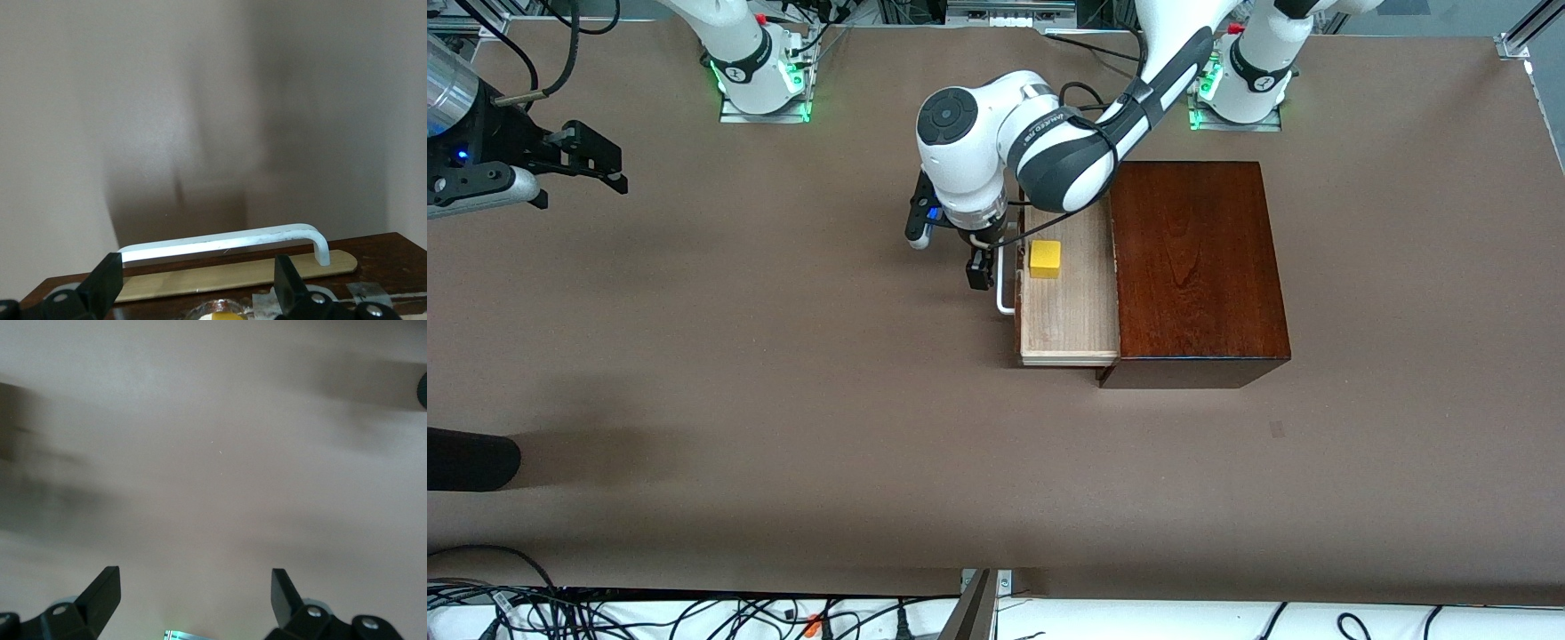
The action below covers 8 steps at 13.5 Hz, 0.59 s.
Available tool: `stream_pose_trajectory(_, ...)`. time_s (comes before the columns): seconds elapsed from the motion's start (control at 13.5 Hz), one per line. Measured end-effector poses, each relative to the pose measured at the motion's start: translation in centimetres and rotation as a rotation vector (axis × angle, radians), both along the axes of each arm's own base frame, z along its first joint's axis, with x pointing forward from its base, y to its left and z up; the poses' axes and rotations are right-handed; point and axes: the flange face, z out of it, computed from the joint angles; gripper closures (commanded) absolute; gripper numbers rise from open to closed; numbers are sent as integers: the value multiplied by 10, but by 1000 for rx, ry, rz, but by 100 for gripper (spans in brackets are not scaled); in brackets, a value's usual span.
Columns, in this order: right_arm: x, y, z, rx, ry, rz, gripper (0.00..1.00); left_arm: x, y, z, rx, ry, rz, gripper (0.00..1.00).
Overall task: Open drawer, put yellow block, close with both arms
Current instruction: 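Push the drawer shut into the box with the left gripper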
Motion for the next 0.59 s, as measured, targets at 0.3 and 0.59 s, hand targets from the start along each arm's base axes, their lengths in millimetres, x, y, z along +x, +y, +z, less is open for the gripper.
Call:
stream_pose_trajectory(0.3, 2, 1, -4, -2, 7, 1, 0, -11, 2, -15, 53, 39, -24, 0)
stream_pose_trajectory(0.59, 3, 4, -6, -3, 7, 6, 0, -18, 5, -26, 82, 59, -33, 0)
